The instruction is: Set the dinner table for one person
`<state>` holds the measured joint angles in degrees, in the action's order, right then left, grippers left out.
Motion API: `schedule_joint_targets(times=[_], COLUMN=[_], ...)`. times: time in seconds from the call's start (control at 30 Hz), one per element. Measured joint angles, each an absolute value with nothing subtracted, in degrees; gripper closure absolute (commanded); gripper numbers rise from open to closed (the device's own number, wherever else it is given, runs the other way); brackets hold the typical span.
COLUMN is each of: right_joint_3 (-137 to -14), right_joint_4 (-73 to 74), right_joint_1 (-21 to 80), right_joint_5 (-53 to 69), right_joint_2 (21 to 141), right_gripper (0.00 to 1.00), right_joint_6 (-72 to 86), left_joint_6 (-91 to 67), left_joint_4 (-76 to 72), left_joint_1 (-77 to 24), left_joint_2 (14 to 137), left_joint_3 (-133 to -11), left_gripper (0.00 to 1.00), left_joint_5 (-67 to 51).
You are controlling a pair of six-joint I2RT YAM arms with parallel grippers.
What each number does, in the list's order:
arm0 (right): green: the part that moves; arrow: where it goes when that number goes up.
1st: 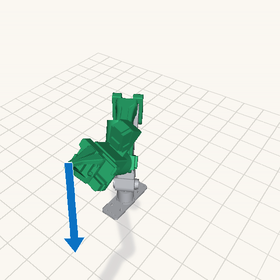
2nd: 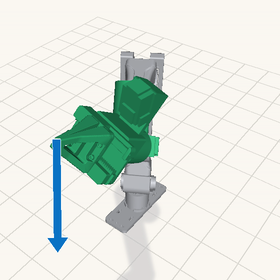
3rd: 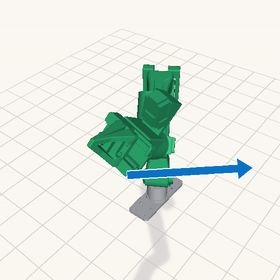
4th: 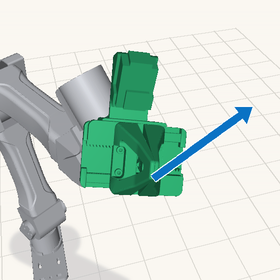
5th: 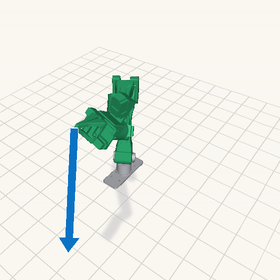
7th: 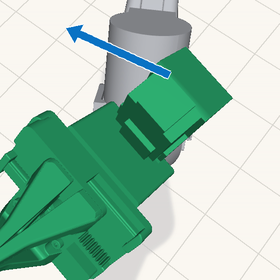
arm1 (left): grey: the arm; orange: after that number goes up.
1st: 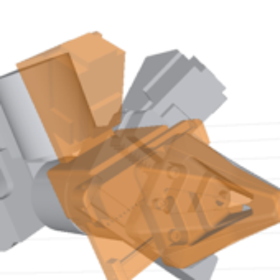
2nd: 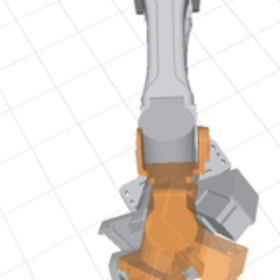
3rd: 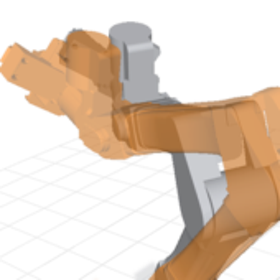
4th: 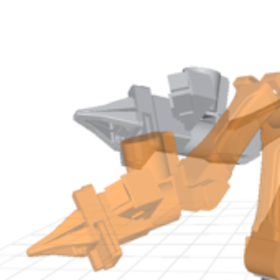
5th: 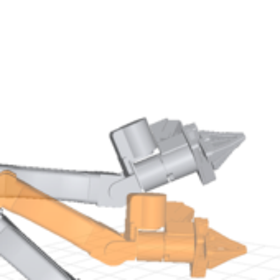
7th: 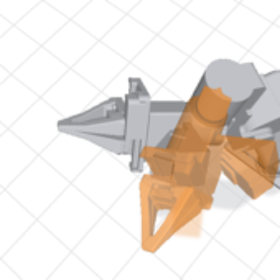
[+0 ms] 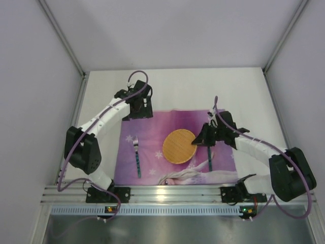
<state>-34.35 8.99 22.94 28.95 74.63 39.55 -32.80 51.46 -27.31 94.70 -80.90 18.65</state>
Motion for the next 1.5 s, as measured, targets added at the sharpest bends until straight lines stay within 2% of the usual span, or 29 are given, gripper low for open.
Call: schedule_joint_targets(times=[0.17, 0.4, 0.47, 0.53, 0.6, 0.63, 0.67, 0.87, 0.93, 1.03, 1.2, 1.23, 1.4, 1.5], right_joint_3=[-34.1, -38.9, -41.1, -42.7, -44.5, -45.9, -47.7, -62.9, -67.4, -72.3, -75.5, -76.2, -80.1, -82.4], right_joint_4=[8.3, 9.2, 10.3, 13.0, 16.8, 19.0, 21.4, 33.3, 34.7, 36.2, 36.8, 37.3, 38.7, 38.9], right_joint_1=[23.4, 27.0, 27.4, 27.8, 27.9, 28.0, 28.1, 26.5, 23.2, 12.8, -4.4, -7.1, -10.3, -10.1], right_joint_5=[32.7, 37.3, 38.0, 35.3, 33.2, 32.5, 31.1, 24.5, 23.6, 21.3, 18.1, 17.3, 16.6, 17.9], right_joint_2=[75.1, 90.6, 92.4, 92.5, 92.4, 92.1, 91.5, 86.1, 84.4, 84.7, 94.8, 98.5, 111.9, 113.7], right_gripper=[1.0, 1.0, 0.76, 0.44, 0.31, 0.09, 0.01, 0.0, 0.0, 0.0, 0.03, 0.06, 0.09, 0.11], right_joint_6=[37.5, 33.6, 32.1, 30.4, 28.6, 27.8, 27.1, 20.6, 19.0, 17.5, 18.6, 18.6, 19.2, 19.7], left_joint_6=[-32.1, -31.0, -30.6, -30.1, -29.7, -29.5, -29.3, -27.9, -27.5, -26.9, -26.5, -26.3, -26.0, -26.0], left_joint_4=[51.0, 50.1, 49.8, 49.5, 49.3, 49.1, 49.0, 48.2, 47.5, 46.1, 43.5, 43.2, 40.9, 39.9], left_joint_1=[-27.0, -25.9, -25.4, -24.9, -24.3, -24.0, -23.6, -20.6, -19.2, -16.5, -10.7, -9.8, -6.6, -6.1], left_joint_2=[97.1, 101.5, 102.6, 103.3, 103.5, 103.6, 103.6, 104.1, 104.6, 105.6, 107.1, 107.7, 111.9, 113.6], left_joint_3=[-81.7, -84.6, -85.9, -86.7, -87.3, -87.4, -87.4, -87.4, -87.4, -87.4, -86.6, -86.6, -85.6, -83.4], left_gripper=[0.03, 0.03, 0.03, 0.03, 0.03, 0.03, 0.03, 0.04, 0.04, 0.05, 0.09, 0.09, 0.14, 0.2], left_joint_5=[17.8, 16.3, 15.9, 15.7, 15.5, 15.4, 15.4, 14.3, 13.0, 11.0, 6.5, 5.8, 3.3, 1.2])
